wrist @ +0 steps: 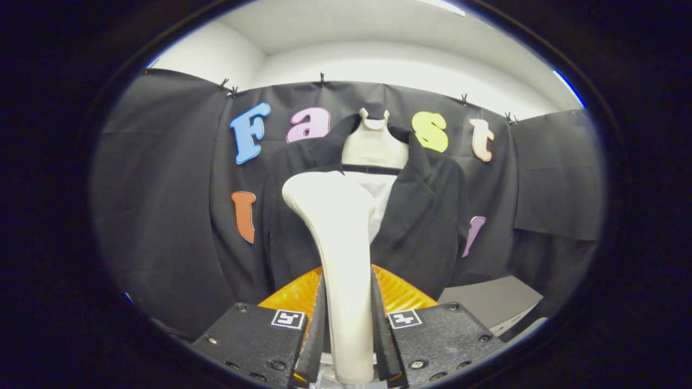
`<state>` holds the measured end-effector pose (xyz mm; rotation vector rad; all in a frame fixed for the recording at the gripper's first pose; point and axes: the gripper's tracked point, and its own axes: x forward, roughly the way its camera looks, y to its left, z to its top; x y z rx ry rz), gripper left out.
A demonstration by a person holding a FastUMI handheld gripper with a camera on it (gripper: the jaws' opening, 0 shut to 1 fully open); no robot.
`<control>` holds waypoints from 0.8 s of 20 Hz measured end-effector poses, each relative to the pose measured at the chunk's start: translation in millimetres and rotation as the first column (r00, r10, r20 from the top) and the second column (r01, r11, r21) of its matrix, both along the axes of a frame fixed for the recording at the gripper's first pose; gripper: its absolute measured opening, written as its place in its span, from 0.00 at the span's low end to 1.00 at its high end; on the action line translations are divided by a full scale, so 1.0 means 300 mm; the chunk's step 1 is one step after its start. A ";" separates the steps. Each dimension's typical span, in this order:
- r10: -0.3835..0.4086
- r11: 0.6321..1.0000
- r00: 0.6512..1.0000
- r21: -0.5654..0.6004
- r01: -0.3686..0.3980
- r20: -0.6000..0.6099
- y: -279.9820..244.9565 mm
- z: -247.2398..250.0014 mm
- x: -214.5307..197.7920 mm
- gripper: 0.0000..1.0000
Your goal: Iron the clothes twice with a garment steamer, once on the left side and once on the right side.
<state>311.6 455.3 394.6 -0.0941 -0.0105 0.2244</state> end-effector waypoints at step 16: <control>-0.086 0.990 0.996 -0.114 0.086 0.003 0.182 0.016 0.151 0.43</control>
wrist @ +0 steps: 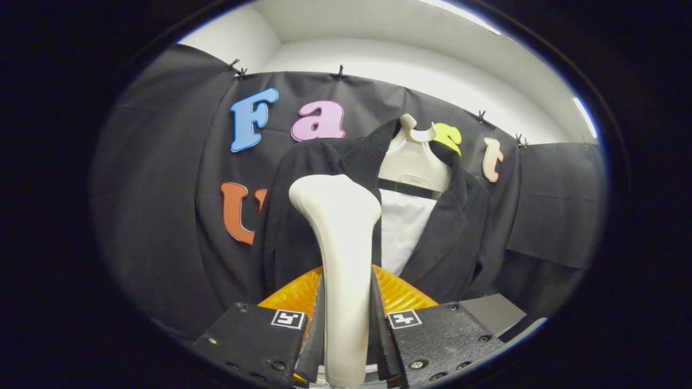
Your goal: Iron the clothes twice with a garment steamer, once on the left side and once on the right side.
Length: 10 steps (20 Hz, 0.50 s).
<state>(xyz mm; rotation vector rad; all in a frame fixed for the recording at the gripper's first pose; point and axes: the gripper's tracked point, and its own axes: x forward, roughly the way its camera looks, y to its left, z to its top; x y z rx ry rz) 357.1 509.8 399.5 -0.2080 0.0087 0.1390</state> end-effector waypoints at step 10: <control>0.009 1.000 0.997 0.005 -0.008 -0.073 -0.006 -0.129 0.006 0.43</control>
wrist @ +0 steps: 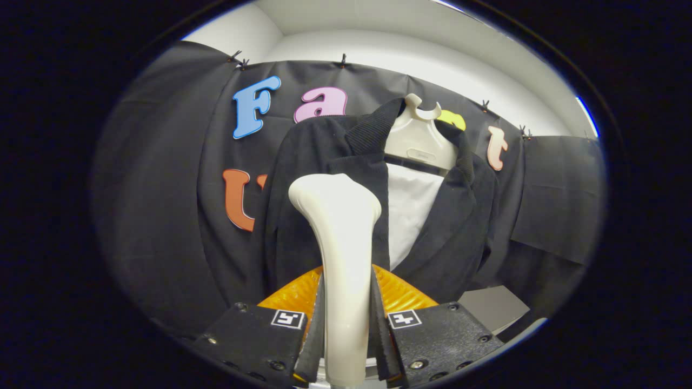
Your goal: Iron the clothes twice with a garment steamer, once on the left side and once on the right side.
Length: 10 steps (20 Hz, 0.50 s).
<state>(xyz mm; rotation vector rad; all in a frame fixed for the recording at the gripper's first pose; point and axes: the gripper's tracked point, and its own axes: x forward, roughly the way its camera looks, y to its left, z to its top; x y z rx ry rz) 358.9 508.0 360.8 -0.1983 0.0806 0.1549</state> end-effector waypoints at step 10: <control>0.016 1.000 0.998 -0.007 -0.016 -0.056 0.003 -0.111 -0.020 0.43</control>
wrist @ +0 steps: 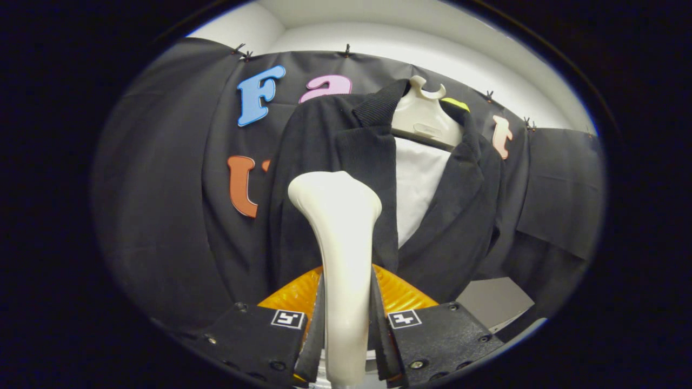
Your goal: Iron the clothes twice with a garment steamer, once on the left side and once on the right side.
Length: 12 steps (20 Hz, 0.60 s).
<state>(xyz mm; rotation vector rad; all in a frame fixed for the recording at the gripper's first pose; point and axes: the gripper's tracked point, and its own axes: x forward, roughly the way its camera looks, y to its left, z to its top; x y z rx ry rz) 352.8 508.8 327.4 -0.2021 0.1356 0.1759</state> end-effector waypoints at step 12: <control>-0.028 0.998 0.996 -0.058 0.024 -0.083 -0.008 -0.227 -0.016 0.43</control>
